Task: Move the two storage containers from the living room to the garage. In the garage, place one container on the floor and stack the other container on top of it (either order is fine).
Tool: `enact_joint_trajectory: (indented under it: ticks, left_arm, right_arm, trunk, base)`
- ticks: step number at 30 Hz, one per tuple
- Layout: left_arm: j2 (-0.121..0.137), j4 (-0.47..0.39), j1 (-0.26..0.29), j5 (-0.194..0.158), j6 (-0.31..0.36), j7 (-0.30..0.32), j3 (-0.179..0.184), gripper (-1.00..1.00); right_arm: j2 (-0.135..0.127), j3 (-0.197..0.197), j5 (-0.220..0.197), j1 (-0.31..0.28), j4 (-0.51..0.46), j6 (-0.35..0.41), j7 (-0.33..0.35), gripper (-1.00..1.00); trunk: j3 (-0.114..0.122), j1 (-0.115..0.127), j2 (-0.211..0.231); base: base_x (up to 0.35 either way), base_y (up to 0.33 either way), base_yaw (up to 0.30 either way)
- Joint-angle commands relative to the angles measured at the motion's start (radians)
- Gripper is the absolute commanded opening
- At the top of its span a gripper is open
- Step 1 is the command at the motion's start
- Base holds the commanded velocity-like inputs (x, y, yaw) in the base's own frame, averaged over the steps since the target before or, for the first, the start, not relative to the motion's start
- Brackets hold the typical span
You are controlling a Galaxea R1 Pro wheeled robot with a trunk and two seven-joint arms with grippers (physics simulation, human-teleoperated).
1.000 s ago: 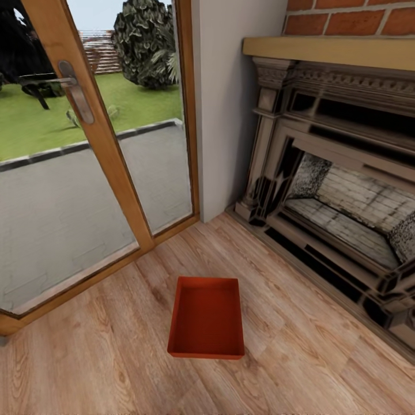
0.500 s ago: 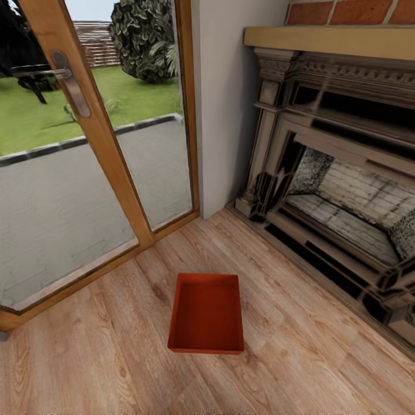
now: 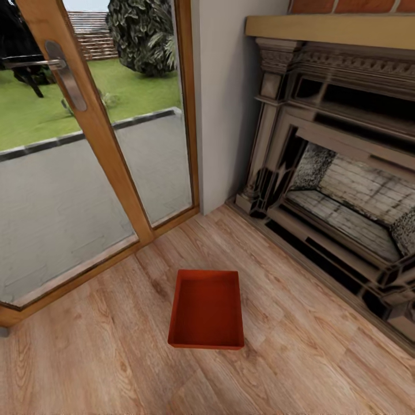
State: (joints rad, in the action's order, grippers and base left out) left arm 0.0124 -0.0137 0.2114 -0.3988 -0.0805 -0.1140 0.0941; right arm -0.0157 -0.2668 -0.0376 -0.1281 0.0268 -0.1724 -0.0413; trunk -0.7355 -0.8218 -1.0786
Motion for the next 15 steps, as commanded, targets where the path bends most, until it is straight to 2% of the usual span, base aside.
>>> enact_joint_trajectory:
  ticks: [1, 15]
  left_arm:
    - [0.0, 0.0, 0.0, -0.008, -0.002, -0.003, 0.009, 1.0]
    - [0.0, 0.0, 0.0, -0.008, -0.002, -0.003, 0.009, 1.0]
  right_arm:
    - [0.0, -0.008, -0.004, -0.001, 0.003, -0.005, -0.003, 1.0]
    - [-0.001, -0.008, -0.004, -0.001, 0.003, -0.006, 0.001, 1.0]
  trunk:
    - [-0.002, 0.0, 0.0]
    - [-0.025, 0.0, 0.0]
  base:
    - [0.0, 0.0, 0.0]
    - [0.0, 0.0, 0.0]
